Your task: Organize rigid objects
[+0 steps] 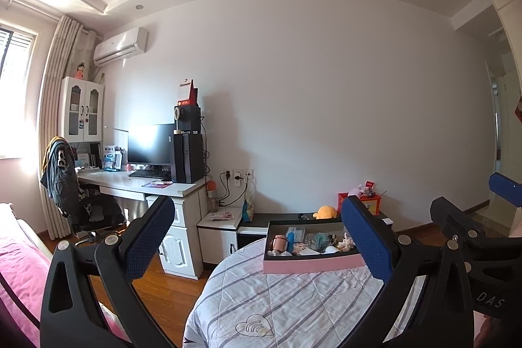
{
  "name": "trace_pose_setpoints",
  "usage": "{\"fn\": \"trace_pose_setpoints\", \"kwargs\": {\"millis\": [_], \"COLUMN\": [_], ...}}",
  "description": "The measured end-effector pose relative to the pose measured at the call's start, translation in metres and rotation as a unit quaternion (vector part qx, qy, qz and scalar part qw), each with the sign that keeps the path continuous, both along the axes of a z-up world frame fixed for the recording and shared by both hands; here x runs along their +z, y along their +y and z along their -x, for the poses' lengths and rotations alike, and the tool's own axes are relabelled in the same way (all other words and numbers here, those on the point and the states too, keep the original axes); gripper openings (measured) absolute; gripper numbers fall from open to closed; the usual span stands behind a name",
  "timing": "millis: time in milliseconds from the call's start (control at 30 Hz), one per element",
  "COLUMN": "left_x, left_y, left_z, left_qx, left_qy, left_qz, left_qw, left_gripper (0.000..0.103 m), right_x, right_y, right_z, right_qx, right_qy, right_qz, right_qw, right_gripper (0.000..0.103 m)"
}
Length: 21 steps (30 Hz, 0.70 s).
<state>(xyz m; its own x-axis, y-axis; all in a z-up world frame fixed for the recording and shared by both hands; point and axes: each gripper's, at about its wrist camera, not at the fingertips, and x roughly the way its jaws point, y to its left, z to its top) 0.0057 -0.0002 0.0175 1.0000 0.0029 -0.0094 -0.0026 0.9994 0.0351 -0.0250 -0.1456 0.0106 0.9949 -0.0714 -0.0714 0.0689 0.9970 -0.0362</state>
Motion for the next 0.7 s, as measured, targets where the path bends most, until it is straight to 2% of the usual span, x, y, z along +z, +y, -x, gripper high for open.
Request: {"fn": "trace_pose_setpoints", "kwargs": {"millis": [700], "left_x": [-0.0014], "left_y": [0.0016], "left_z": [0.0008], "left_qx": [0.005], "left_qy": [-0.005], "left_qz": [0.001], "left_qw": [1.0000], "left_gripper": [0.103], "right_x": [-0.0008], "right_y": [0.0000], "right_z": [-0.0034], "right_qx": [0.003], "right_qy": [0.003], "right_qz": [-0.002], "right_qw": [1.000], "right_gripper": [0.103]}}
